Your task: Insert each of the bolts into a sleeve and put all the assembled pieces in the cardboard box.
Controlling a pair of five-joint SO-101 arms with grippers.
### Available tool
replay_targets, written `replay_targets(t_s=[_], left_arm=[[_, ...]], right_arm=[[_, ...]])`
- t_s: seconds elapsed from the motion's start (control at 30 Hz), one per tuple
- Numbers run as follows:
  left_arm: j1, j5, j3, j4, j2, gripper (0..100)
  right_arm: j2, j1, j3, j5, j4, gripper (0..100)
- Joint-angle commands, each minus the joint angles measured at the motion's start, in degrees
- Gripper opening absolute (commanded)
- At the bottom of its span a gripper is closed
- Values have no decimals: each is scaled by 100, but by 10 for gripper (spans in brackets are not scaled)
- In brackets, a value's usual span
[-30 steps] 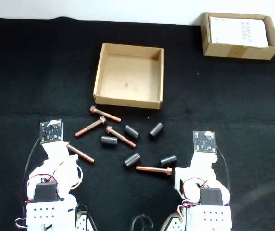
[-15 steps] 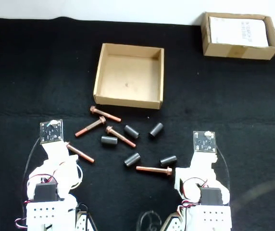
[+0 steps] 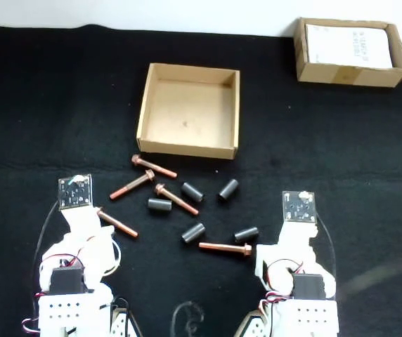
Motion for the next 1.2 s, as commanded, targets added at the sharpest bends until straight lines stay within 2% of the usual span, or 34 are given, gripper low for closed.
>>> replay_targets(t_s=[0.0, 0.57, 0.7, 1.17], left_arm=[[-31, 9, 101, 9, -22, 17], [-31, 9, 101, 9, -22, 17], [-31, 9, 101, 9, -22, 17], [-31, 9, 101, 9, -22, 17]], right_arm=[[-13, 13, 497, 35, -48, 29], [-13, -31, 479, 44, -110, 29], [-22, -426, 479, 35, -119, 29], [-22, -426, 40, 53, -2536, 33]])
